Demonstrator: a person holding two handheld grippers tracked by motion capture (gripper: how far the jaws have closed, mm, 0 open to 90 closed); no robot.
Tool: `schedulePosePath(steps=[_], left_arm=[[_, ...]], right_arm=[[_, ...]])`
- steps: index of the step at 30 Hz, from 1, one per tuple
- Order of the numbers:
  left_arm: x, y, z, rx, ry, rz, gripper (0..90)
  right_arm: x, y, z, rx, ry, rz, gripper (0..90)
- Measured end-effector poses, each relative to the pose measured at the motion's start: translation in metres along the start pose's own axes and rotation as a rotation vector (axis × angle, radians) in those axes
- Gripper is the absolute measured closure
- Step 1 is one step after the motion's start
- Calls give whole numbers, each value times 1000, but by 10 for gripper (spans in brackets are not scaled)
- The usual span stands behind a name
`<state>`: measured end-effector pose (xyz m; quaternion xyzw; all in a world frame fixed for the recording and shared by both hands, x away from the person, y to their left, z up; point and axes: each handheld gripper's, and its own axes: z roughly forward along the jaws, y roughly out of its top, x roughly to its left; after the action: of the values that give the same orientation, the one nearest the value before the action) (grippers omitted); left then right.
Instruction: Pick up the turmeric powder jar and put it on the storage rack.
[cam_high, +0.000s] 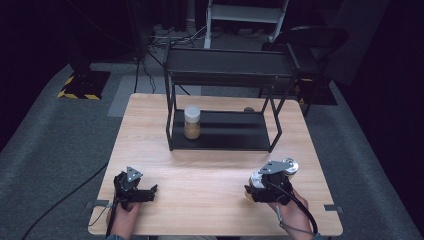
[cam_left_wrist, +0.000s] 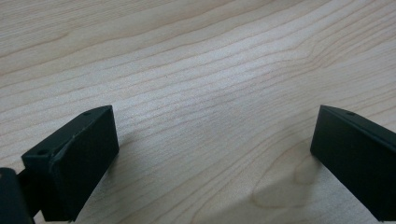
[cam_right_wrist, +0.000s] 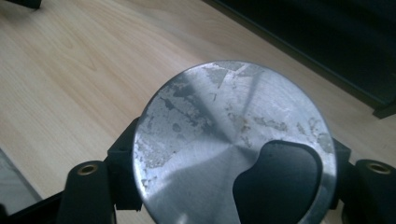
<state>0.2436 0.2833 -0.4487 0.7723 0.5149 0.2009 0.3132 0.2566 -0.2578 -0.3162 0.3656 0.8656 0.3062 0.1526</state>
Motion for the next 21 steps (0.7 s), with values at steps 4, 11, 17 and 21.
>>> schedulePosePath(steps=[4, 11, 17, 21], left_arm=[[0, 0, 0, 0, 0, 0, 8], [0, -1, -1, -1, -1, -3, 8], [0, -1, -1, -1, -2, -3, 8], [0, -2, -1, 0, -4, 2, 6]], right_arm=[[-4, 16, -1, -4, -12, -7, 312], [-9, 43, -1, -12, -26, -25, 312], [-12, 63, 2, -18, -31, -35, 312], [-21, 77, 7, -12, -20, -30, 312]])
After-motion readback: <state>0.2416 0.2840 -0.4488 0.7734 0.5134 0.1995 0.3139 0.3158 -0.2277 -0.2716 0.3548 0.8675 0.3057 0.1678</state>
